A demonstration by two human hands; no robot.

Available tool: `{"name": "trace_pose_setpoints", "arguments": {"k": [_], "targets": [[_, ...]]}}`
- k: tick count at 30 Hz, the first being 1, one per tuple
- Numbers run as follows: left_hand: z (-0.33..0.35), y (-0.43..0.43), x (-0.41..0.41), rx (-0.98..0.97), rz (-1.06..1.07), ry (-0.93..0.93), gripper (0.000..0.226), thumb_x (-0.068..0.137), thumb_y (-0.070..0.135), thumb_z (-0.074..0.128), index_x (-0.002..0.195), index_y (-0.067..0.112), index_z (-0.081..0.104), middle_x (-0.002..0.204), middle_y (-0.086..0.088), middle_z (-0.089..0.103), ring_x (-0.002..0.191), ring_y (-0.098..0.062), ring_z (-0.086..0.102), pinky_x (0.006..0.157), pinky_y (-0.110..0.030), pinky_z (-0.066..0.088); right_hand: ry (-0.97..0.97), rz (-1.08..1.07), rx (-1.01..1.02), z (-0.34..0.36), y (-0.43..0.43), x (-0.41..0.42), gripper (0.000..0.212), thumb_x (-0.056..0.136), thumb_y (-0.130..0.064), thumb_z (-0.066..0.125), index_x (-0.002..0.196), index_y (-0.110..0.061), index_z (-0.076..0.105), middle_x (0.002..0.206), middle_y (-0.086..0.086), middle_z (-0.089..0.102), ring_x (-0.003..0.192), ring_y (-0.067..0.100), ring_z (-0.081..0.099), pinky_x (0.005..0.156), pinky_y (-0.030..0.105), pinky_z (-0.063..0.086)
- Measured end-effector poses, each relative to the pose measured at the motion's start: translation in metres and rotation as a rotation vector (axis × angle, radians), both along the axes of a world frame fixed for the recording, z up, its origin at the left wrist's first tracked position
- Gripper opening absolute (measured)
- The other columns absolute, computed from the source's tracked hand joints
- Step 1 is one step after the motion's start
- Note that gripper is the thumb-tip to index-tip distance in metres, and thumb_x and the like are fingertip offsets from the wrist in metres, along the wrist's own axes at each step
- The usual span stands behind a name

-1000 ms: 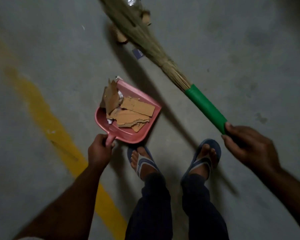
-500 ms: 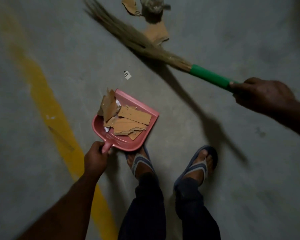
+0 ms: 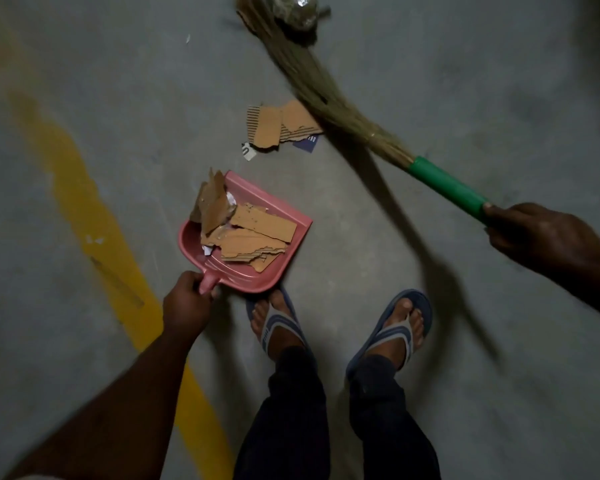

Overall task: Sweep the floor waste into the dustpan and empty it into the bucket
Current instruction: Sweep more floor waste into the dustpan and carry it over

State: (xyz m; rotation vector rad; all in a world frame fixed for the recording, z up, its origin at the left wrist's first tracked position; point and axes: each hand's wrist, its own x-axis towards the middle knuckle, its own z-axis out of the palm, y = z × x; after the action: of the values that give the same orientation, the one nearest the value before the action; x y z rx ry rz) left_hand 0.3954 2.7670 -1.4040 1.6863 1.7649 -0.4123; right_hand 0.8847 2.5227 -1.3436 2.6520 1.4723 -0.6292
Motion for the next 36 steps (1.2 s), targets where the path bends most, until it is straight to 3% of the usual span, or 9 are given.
{"name": "trace_pose_setpoints", "arguments": {"k": [3, 7, 11, 15, 20, 24, 28, 33, 36], "targets": [[-0.006, 0.009, 0.004, 0.005, 0.001, 0.015, 0.023, 0.086, 0.023, 0.073, 0.104, 0.014, 0.060, 0.101, -0.010, 0.070, 0.091, -0.032, 0.062, 0.076, -0.035, 0.046, 0.048, 0.039, 0.068, -0.002, -0.018, -0.024, 0.038, 0.081, -0.029, 0.075, 0.117, -0.020, 0.073, 0.093, 0.016, 0.070, 0.062, 0.040, 0.067, 0.053, 0.041, 0.053], [-0.011, 0.021, 0.009, 0.017, -0.008, 0.015, 0.025, 0.085, 0.025, 0.073, 0.104, 0.016, 0.061, 0.103, -0.011, 0.070, 0.094, -0.033, 0.062, 0.076, -0.035, 0.045, 0.098, 0.009, 0.144, 0.005, -0.033, -0.041, 0.050, 0.084, -0.050, 0.050, 0.117, -0.020, 0.073, 0.094, 0.013, 0.070, 0.068, 0.037, 0.069, 0.055, 0.038, 0.052], [-0.012, 0.027, 0.009, 0.041, -0.036, 0.009, 0.029, 0.084, 0.025, 0.074, 0.108, 0.013, 0.062, 0.105, -0.012, 0.070, 0.097, -0.035, 0.063, 0.078, -0.037, 0.045, 0.071, -0.049, 0.138, -0.004, 0.000, -0.032, 0.046, 0.084, -0.048, 0.057, 0.121, -0.024, 0.070, 0.098, 0.015, 0.071, 0.077, 0.039, 0.069, 0.062, 0.039, 0.052], [-0.011, 0.027, 0.013, 0.042, -0.037, 0.013, 0.030, 0.085, 0.022, 0.074, 0.110, 0.011, 0.062, 0.106, -0.012, 0.069, 0.097, -0.033, 0.062, 0.076, -0.032, 0.040, 0.111, -0.091, 0.053, -0.021, 0.028, -0.033, 0.043, 0.082, -0.027, 0.076, 0.125, -0.024, 0.068, 0.104, 0.020, 0.071, 0.085, 0.043, 0.069, 0.072, 0.044, 0.054], [-0.013, 0.025, 0.018, 0.033, -0.032, 0.001, 0.032, 0.084, 0.021, 0.075, 0.111, 0.010, 0.061, 0.108, -0.012, 0.070, 0.098, -0.033, 0.063, 0.078, -0.034, 0.043, 0.237, -0.079, 0.076, -0.038, -0.023, -0.067, 0.044, 0.079, -0.024, 0.078, 0.122, -0.019, 0.069, 0.096, 0.017, 0.073, 0.079, 0.036, 0.072, 0.070, 0.044, 0.059], [-0.015, 0.026, 0.022, 0.033, -0.031, -0.006, 0.031, 0.084, 0.020, 0.074, 0.110, 0.010, 0.061, 0.107, -0.012, 0.070, 0.098, -0.034, 0.063, 0.079, -0.034, 0.044, 0.384, 0.035, 0.132, -0.031, -0.063, -0.110, 0.053, 0.083, -0.047, 0.054, 0.120, -0.012, 0.071, 0.088, 0.013, 0.073, 0.071, 0.029, 0.073, 0.060, 0.032, 0.055], [-0.014, 0.022, 0.019, 0.027, -0.016, -0.024, 0.029, 0.086, 0.021, 0.072, 0.110, 0.012, 0.060, 0.102, -0.007, 0.068, 0.092, -0.026, 0.061, 0.078, -0.032, 0.042, 0.385, -0.043, 0.152, -0.020, -0.073, -0.133, 0.052, 0.083, -0.047, 0.055, 0.121, -0.015, 0.071, 0.086, 0.007, 0.071, 0.068, 0.027, 0.070, 0.061, 0.030, 0.051], [-0.005, 0.011, 0.011, 0.047, 0.015, -0.085, 0.022, 0.090, 0.019, 0.068, 0.109, 0.012, 0.060, 0.096, 0.001, 0.062, 0.086, -0.017, 0.055, 0.075, -0.030, 0.038, 0.327, -0.126, 0.266, -0.009, -0.048, -0.119, 0.048, 0.084, -0.042, 0.057, 0.120, -0.014, 0.071, 0.094, 0.010, 0.073, 0.078, 0.016, 0.066, 0.076, 0.009, 0.040], [-0.003, 0.001, 0.001, 0.064, 0.028, -0.121, 0.021, 0.090, 0.020, 0.069, 0.109, 0.013, 0.061, 0.095, 0.002, 0.063, 0.086, -0.017, 0.056, 0.073, -0.029, 0.038, 0.271, -0.132, 0.313, -0.007, -0.017, -0.100, 0.047, 0.084, -0.040, 0.059, 0.119, -0.012, 0.071, 0.093, 0.014, 0.072, 0.076, 0.022, 0.068, 0.076, 0.007, 0.038]]}}
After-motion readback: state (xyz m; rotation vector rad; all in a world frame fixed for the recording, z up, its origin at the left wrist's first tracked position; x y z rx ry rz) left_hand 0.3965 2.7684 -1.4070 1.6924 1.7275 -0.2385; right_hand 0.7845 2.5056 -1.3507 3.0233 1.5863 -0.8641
